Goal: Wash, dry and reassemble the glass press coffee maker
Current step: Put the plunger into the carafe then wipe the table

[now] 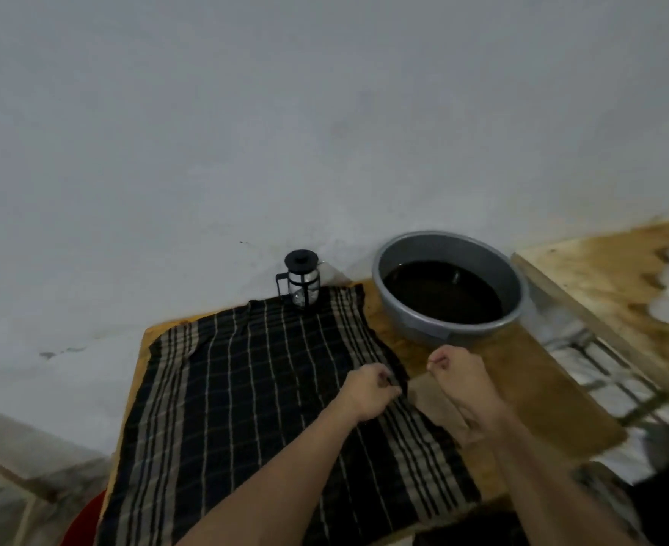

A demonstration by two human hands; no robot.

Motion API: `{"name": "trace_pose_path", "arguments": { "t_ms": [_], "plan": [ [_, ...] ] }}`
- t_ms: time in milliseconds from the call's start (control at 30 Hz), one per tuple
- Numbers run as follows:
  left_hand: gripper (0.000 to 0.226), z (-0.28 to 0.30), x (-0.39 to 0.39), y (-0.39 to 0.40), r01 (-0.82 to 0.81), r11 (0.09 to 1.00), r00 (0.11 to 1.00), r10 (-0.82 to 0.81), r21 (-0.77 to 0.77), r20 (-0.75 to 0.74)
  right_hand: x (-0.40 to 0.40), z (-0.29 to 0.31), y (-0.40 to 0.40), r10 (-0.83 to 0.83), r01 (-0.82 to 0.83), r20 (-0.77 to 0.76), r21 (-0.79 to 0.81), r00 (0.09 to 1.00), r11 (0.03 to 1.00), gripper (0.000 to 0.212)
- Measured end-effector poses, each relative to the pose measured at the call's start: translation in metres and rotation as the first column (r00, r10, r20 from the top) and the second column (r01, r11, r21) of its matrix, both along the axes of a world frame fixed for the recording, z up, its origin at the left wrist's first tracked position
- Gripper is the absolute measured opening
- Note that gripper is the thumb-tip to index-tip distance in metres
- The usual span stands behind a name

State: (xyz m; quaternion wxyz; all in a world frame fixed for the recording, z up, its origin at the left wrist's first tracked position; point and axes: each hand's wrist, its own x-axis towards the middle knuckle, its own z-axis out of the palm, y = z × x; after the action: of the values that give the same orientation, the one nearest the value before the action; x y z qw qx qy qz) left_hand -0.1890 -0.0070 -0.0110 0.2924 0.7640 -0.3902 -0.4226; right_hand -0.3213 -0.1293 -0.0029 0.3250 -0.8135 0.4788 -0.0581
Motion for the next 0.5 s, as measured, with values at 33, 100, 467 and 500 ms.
{"name": "trace_pose_path", "arguments": {
  "t_ms": [33,100,467,500],
  "plan": [
    [0.042,-0.004,-0.009,-0.007,0.007,1.000,1.000,-0.007,0.015,0.007,-0.012,-0.007,-0.003,-0.001,0.001,-0.043,-0.008,0.999,1.000,0.008],
    [0.041,-0.010,-0.026,-0.021,0.026,0.999,0.999,-0.027,0.036,0.022,-0.036,-0.022,-0.011,-0.007,0.005,-0.130,-0.019,0.992,1.000,0.010],
    [0.051,-0.041,-0.046,-0.070,-0.212,0.953,0.969,0.234,0.218,-0.081,-0.051,-0.071,-0.050,0.065,-0.057,-0.138,0.060,0.988,0.997,0.034],
    [0.048,-0.042,-0.047,-0.074,-0.240,0.941,0.959,0.268,0.238,-0.093,-0.051,-0.074,-0.053,0.095,-0.080,-0.191,0.081,0.977,0.993,0.035]
  ]
}}
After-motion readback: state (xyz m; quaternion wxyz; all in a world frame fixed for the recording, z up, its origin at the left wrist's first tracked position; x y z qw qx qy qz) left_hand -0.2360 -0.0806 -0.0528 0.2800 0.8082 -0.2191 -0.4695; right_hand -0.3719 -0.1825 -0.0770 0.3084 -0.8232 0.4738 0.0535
